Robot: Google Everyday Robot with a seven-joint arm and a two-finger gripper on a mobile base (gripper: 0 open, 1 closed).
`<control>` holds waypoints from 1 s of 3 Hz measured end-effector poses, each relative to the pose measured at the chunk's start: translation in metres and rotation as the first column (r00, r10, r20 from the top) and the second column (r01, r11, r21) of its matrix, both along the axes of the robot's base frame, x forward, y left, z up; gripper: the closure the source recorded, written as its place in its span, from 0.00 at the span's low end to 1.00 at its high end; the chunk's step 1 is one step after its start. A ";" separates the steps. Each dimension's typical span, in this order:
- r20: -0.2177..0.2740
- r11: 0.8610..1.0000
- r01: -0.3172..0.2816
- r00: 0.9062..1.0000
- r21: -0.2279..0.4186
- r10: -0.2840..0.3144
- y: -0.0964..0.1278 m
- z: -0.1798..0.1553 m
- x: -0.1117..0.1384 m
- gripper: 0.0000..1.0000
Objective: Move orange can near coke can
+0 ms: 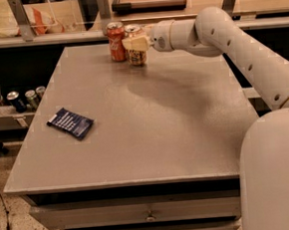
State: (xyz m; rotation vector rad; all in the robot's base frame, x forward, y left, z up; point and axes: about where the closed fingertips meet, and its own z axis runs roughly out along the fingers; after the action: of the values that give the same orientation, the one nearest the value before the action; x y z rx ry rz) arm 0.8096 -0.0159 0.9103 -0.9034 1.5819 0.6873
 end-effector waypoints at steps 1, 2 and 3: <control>-0.002 1.000 0.011 1.000 -0.003 -0.011 0.002 -0.005 0.006 0.81; -0.003 1.000 0.016 1.000 -0.004 -0.016 0.003 -0.008 0.009 0.59; -0.005 1.000 0.016 1.000 -0.003 -0.016 0.004 -0.010 0.011 0.35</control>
Offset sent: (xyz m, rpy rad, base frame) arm 0.0129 -0.0036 -0.0085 -0.0059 -0.0004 -0.0322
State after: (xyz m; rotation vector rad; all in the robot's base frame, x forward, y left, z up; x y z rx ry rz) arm 0.8201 -0.0123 0.9004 -0.8903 1.5938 0.6766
